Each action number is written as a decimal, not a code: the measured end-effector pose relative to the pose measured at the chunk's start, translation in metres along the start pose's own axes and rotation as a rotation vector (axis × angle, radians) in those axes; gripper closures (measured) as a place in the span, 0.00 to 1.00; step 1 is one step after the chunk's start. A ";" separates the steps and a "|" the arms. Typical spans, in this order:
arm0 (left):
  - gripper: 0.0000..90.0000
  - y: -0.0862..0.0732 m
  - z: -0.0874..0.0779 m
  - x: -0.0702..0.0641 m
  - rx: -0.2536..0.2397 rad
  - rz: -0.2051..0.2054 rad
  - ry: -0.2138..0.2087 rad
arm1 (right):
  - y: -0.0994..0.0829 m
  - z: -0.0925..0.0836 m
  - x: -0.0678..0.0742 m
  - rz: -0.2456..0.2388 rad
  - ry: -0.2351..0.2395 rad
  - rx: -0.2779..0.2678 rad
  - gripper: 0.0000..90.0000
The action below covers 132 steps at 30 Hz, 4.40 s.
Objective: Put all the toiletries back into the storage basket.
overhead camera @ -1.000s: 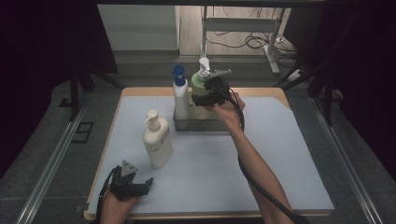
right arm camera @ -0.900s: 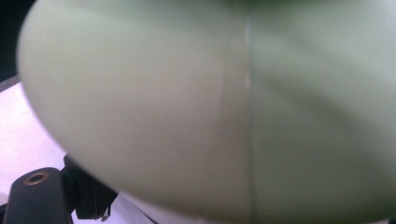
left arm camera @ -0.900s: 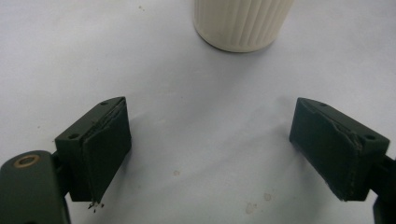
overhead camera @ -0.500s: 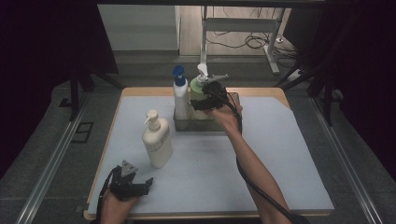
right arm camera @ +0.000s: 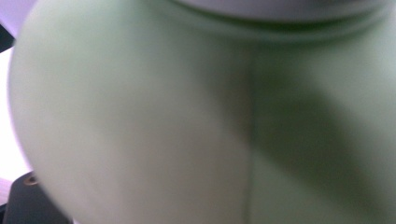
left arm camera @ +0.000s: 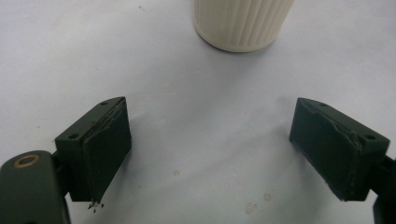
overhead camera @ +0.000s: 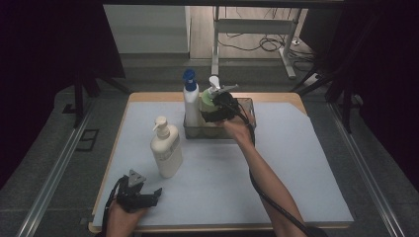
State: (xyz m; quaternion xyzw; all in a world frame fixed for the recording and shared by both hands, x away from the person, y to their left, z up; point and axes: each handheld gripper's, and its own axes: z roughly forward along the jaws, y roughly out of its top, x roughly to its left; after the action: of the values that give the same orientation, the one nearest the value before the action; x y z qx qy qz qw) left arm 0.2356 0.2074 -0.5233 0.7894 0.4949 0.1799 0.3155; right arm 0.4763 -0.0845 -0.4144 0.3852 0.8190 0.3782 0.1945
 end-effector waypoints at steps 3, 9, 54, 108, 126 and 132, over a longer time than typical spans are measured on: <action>0.14 0.000 0.000 0.000 0.000 0.000 0.000 | -0.002 0.003 0.000 0.000 0.012 0.009 0.13; 0.14 0.000 0.000 0.000 -0.001 0.000 0.001 | -0.004 0.007 -0.003 0.007 0.021 0.014 0.12; 0.14 0.000 0.000 0.000 -0.002 0.000 0.001 | -0.029 -0.059 -0.015 -0.039 0.017 -0.007 0.24; 0.14 0.000 0.000 0.000 -0.001 -0.001 0.000 | -0.040 0.015 -0.040 0.122 -0.037 0.061 1.00; 0.14 0.000 0.000 0.000 -0.001 0.000 0.002 | -0.046 0.001 -0.046 0.113 -0.053 0.038 0.72; 0.14 0.000 0.000 0.000 0.000 0.000 0.002 | -0.047 -0.013 -0.048 0.087 -0.039 0.016 0.57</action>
State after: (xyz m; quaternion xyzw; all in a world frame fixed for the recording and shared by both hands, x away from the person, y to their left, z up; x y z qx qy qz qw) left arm 0.2355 0.2073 -0.5234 0.7893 0.4950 0.1807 0.3152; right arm 0.4757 -0.1472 -0.4414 0.4291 0.8005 0.3723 0.1909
